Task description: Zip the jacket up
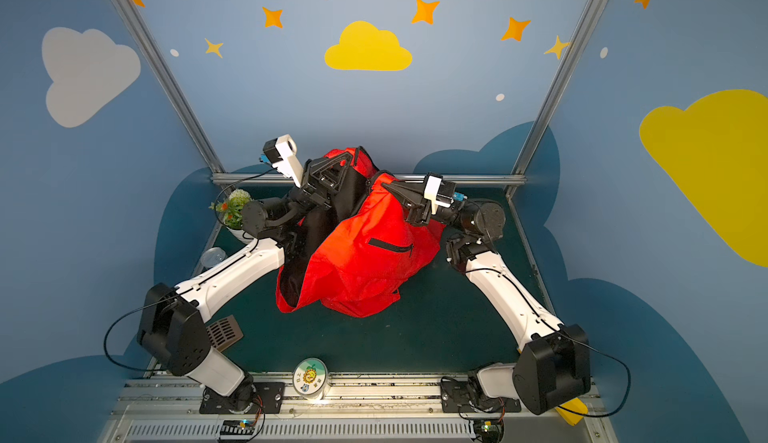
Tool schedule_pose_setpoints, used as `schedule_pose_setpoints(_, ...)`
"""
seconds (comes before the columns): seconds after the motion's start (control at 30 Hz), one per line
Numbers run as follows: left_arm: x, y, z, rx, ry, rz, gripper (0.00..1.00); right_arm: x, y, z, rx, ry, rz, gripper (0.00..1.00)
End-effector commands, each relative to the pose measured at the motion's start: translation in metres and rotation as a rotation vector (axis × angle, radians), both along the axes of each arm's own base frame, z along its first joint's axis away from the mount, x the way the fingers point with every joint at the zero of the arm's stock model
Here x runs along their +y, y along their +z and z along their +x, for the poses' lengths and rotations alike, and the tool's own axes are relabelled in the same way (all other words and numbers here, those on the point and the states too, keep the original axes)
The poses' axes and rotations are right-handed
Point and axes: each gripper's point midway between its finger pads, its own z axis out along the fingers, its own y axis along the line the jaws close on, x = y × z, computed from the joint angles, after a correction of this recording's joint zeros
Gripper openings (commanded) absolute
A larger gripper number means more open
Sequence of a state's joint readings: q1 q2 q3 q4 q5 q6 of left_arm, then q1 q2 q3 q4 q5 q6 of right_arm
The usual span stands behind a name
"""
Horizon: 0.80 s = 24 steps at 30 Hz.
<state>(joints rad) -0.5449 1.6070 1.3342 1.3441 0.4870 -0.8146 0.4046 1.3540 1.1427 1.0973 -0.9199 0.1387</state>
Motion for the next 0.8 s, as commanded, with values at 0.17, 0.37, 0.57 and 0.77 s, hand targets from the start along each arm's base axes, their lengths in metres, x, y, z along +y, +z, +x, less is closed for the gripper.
schedule_pose_setpoints(0.17,-0.006,0.010,-0.015,-0.072,-0.026,-0.023,0.03,-0.003,0.025,-0.017,-0.073,0.028,0.038,0.00)
schedule_pose_setpoints(0.37,-0.007,0.008,-0.015,-0.062,-0.025,-0.027,0.03,-0.005,0.030,-0.020,-0.081,0.023,0.052,0.00)
schedule_pose_setpoints(0.57,-0.005,0.009,-0.016,-0.034,-0.052,-0.036,0.03,-0.007,0.031,-0.017,-0.084,0.007,0.064,0.00)
schedule_pose_setpoints(0.77,-0.001,0.008,-0.007,0.068,-0.116,-0.065,0.03,-0.006,0.030,-0.016,-0.089,-0.004,0.064,0.00)
